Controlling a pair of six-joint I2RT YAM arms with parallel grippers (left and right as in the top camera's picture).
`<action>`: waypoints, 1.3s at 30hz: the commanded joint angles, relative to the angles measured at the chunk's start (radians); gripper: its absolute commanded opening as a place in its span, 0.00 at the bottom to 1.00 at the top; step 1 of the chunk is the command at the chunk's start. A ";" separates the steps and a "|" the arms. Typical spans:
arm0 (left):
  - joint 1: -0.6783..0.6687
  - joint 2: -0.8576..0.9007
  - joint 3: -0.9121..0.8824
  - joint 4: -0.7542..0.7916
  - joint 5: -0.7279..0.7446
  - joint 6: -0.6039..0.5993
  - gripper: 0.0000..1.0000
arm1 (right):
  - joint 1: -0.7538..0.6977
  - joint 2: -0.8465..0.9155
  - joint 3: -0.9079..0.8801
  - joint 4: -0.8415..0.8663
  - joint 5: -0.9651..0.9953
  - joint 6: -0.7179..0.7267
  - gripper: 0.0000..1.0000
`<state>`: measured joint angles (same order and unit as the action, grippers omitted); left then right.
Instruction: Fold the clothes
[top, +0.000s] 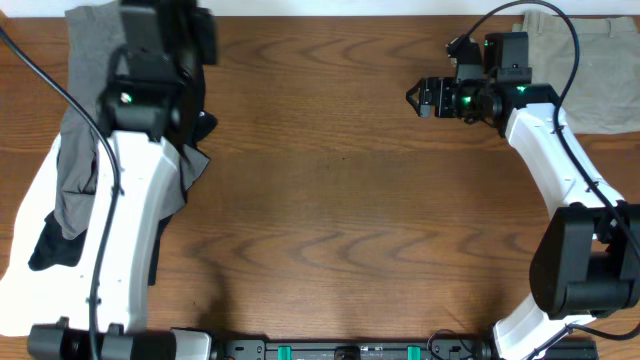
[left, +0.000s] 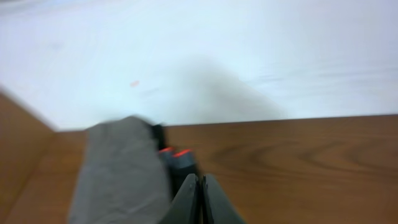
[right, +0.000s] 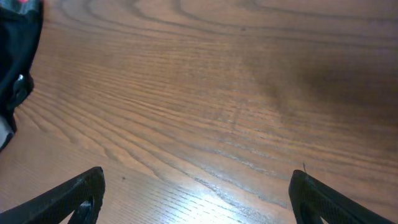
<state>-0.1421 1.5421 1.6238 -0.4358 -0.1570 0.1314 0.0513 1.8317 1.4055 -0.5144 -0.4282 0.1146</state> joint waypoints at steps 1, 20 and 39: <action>-0.051 0.029 -0.012 -0.051 -0.064 -0.001 0.06 | -0.028 -0.058 0.019 -0.019 -0.028 0.027 0.93; 0.159 0.465 -0.033 0.078 -0.151 0.019 0.90 | -0.037 -0.085 0.019 -0.087 -0.024 0.019 0.97; 0.228 0.620 -0.031 0.126 -0.304 0.040 0.06 | -0.036 -0.085 0.019 -0.099 0.002 0.019 0.98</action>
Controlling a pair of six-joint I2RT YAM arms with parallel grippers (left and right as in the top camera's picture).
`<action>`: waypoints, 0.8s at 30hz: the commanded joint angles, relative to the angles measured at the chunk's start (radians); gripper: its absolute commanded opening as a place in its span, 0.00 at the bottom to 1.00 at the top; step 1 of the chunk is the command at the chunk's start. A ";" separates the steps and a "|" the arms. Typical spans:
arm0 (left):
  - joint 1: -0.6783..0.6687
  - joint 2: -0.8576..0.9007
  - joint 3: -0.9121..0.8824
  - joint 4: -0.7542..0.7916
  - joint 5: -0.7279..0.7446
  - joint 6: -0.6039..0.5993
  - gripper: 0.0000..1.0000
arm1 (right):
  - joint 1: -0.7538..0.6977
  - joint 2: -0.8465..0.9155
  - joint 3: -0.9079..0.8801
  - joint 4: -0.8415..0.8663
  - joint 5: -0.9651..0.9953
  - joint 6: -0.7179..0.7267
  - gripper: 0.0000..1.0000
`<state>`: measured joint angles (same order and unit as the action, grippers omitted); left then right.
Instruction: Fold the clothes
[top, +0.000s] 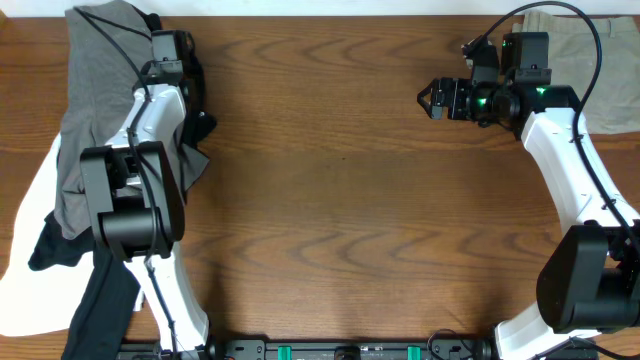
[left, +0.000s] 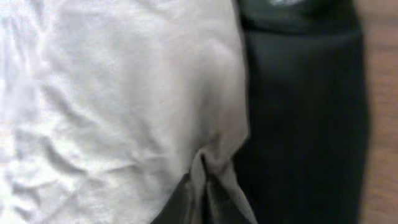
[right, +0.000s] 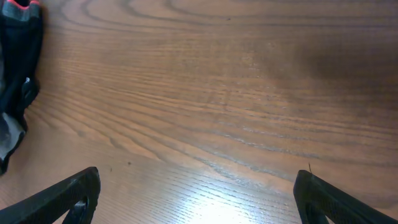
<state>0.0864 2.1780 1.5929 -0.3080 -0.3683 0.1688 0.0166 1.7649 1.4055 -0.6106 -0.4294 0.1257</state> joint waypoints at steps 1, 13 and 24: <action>-0.002 -0.023 0.000 -0.006 -0.100 0.002 0.06 | -0.002 -0.018 0.019 -0.003 0.003 0.008 0.98; -0.066 -0.280 0.006 -0.050 -0.085 -0.043 0.06 | 0.005 -0.018 0.019 0.000 0.010 0.008 0.98; -0.317 -0.522 0.006 -0.223 0.043 -0.048 0.06 | -0.018 -0.018 0.019 0.012 0.010 0.008 0.98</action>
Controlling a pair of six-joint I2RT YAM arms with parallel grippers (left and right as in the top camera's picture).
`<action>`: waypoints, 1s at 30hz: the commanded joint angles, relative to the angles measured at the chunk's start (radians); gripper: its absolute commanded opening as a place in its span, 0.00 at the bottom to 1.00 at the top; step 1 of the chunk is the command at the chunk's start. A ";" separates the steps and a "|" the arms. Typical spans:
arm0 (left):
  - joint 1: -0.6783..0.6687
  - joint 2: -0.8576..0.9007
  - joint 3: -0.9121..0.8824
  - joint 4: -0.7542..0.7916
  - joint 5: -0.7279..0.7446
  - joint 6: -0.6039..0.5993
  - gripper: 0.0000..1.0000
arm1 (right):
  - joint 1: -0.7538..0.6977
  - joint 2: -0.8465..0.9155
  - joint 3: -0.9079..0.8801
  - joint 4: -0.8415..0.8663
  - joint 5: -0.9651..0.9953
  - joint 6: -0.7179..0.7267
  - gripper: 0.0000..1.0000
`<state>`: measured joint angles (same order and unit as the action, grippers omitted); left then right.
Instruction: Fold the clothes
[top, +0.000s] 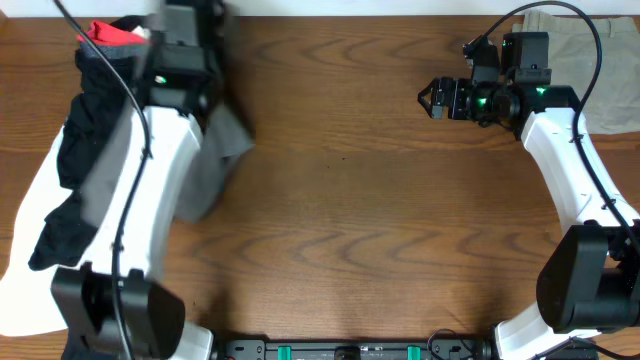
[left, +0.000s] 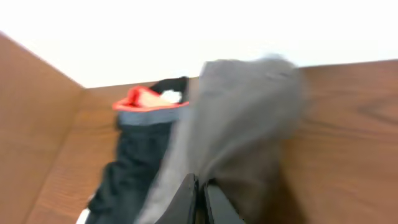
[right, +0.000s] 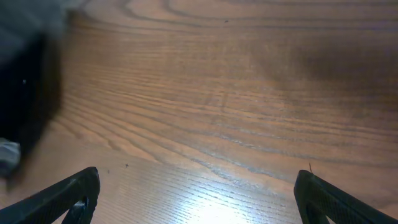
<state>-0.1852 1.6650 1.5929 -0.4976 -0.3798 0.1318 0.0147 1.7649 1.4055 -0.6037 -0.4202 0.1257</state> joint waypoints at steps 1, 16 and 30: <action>-0.072 -0.011 0.006 -0.063 0.055 -0.028 0.06 | -0.022 -0.018 0.019 0.005 0.001 0.008 0.98; -0.220 -0.008 0.002 -0.282 0.262 -0.134 0.06 | -0.066 -0.016 0.014 -0.032 -0.011 0.009 0.98; -0.219 -0.007 0.002 -0.280 0.261 -0.134 0.06 | 0.108 0.145 -0.032 0.114 -0.129 0.021 0.71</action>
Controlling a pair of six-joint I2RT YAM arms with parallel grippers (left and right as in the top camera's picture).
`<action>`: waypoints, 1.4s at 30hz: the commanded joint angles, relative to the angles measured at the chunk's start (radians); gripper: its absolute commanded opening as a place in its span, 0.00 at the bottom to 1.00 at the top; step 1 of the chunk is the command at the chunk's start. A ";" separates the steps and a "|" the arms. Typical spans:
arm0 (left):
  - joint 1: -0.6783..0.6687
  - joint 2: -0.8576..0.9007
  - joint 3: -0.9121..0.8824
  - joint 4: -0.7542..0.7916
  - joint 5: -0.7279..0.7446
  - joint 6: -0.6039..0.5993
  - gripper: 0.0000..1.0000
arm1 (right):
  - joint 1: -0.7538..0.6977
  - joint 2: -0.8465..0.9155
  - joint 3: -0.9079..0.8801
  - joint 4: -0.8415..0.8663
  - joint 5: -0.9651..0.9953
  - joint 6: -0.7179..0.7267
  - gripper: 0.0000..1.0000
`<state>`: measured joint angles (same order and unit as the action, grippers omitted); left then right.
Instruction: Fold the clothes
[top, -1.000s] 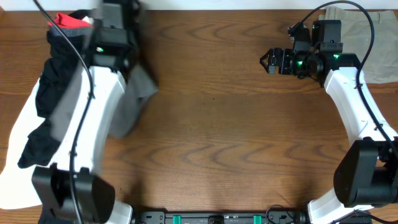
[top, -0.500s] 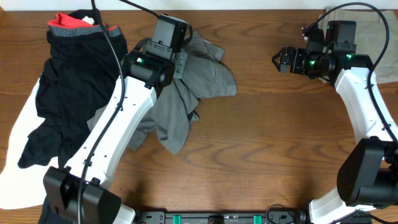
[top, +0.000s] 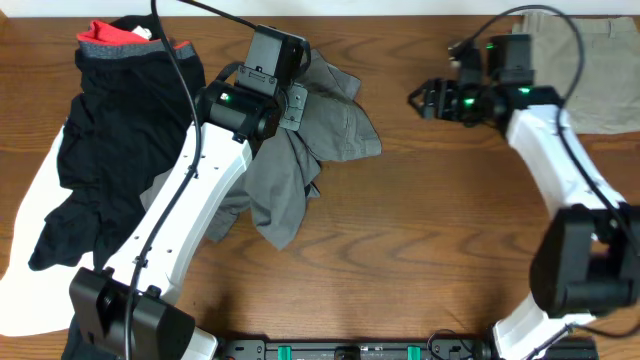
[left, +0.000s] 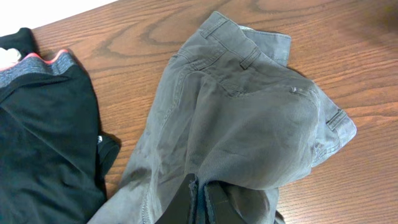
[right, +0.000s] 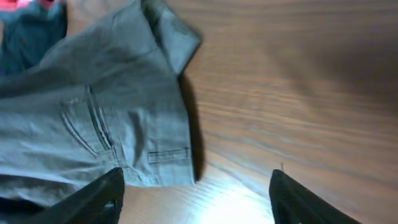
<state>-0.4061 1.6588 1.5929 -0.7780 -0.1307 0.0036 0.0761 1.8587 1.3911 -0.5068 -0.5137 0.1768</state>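
Grey trousers lie crumpled on the wood table left of centre, waistband end toward the right. My left gripper is shut on a fold of this grey cloth, above the table. A pile of black clothes with a red-and-grey waistband lies at the far left. My right gripper hangs open over bare wood, right of the trousers, with nothing between its fingers.
A folded beige garment lies at the back right corner. The wooden table stretches bare between the two arms. White cloth shows under the black pile at the left edge.
My left gripper has carried the grey trousers rightward from the pile onto the table's middle-left, where they now spread out. The right gripper has shifted slightly left, toward the trousers, still open.
At first my left gripper was at the back left over the clothes pile, shut on grey cloth. Then it was down in the pile. Then it held the grey trousers lifted beside the pile. Now the trousers lie left of centre, still gripped; the right gripper stayed open throughout.
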 joint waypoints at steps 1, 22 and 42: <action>0.002 -0.001 0.002 0.000 0.011 -0.005 0.06 | 0.069 0.075 -0.017 0.034 -0.032 -0.052 0.70; 0.002 -0.001 0.002 0.000 0.010 -0.001 0.06 | 0.366 0.248 -0.017 0.006 0.489 0.022 0.50; 0.010 -0.001 0.002 0.016 0.007 0.002 0.33 | 0.122 -0.047 -0.010 -0.245 0.509 0.140 0.01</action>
<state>-0.4057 1.6588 1.5929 -0.7662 -0.1116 0.0006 0.2829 1.9656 1.3731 -0.7269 -0.0406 0.2985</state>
